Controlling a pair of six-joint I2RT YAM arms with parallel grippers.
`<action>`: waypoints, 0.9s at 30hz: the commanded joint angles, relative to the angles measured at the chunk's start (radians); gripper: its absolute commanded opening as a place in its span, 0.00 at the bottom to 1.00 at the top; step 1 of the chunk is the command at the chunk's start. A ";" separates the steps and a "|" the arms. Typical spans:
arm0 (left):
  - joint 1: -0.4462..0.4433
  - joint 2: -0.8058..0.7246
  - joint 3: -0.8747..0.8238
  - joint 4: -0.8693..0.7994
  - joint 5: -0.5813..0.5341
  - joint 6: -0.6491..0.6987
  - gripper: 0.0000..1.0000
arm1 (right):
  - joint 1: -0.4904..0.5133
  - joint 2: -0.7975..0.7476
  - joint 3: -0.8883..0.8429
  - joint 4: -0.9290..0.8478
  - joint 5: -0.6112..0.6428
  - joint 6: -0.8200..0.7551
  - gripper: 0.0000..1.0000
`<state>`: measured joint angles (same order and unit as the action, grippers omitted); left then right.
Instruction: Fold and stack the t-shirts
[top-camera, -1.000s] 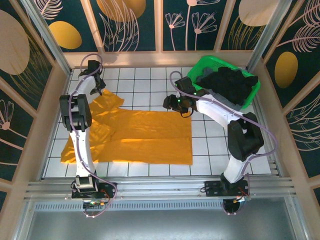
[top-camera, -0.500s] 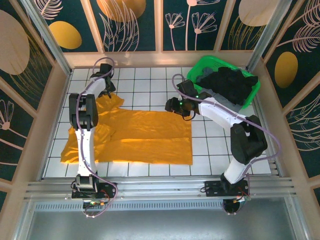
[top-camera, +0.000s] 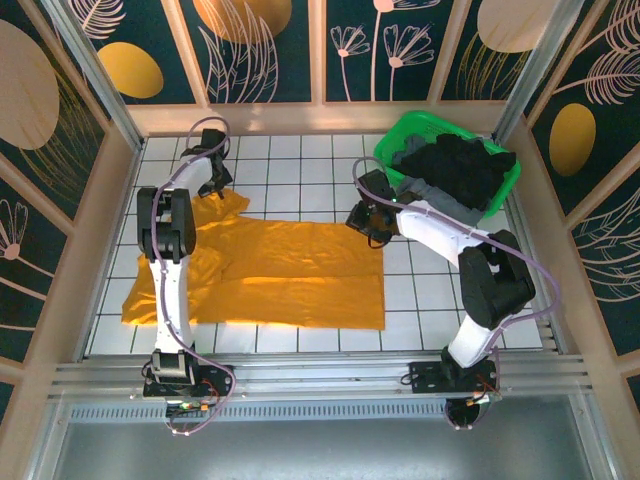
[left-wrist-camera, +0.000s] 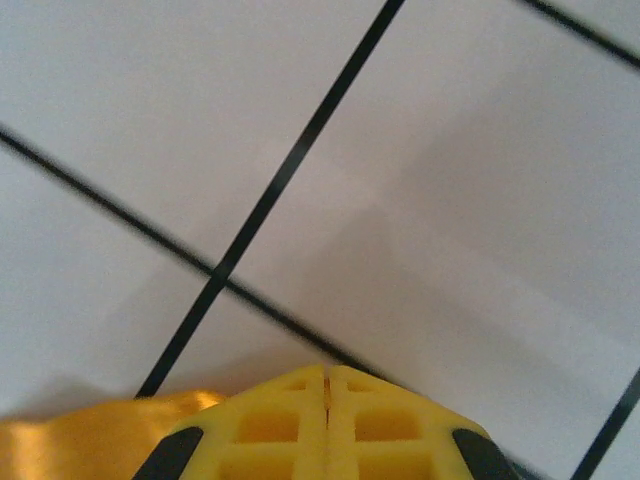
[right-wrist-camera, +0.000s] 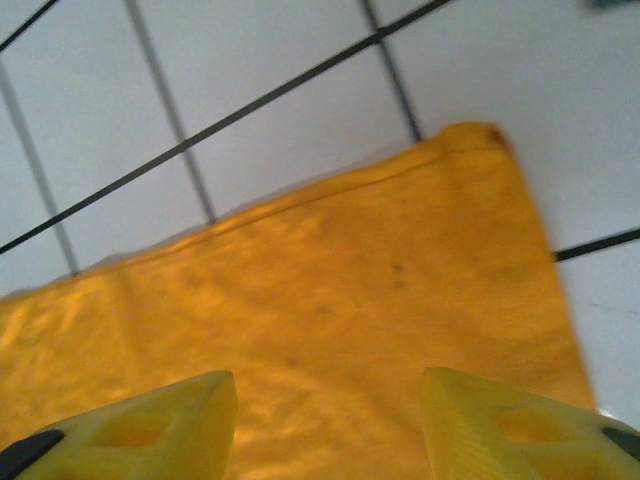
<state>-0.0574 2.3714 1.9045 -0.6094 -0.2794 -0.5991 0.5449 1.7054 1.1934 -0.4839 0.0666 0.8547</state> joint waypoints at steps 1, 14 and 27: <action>0.007 -0.116 -0.059 -0.044 -0.017 -0.028 0.00 | -0.029 0.036 -0.007 -0.056 0.157 0.114 0.50; 0.007 -0.338 -0.351 0.020 0.099 -0.038 0.00 | -0.111 0.150 -0.023 0.151 0.018 -0.371 0.48; 0.007 -0.424 -0.424 0.004 0.120 -0.041 0.00 | -0.154 0.251 0.055 0.107 -0.033 -0.585 0.44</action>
<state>-0.0570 1.9907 1.4918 -0.5957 -0.1677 -0.6300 0.3985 1.9247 1.2118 -0.3637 0.0513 0.3447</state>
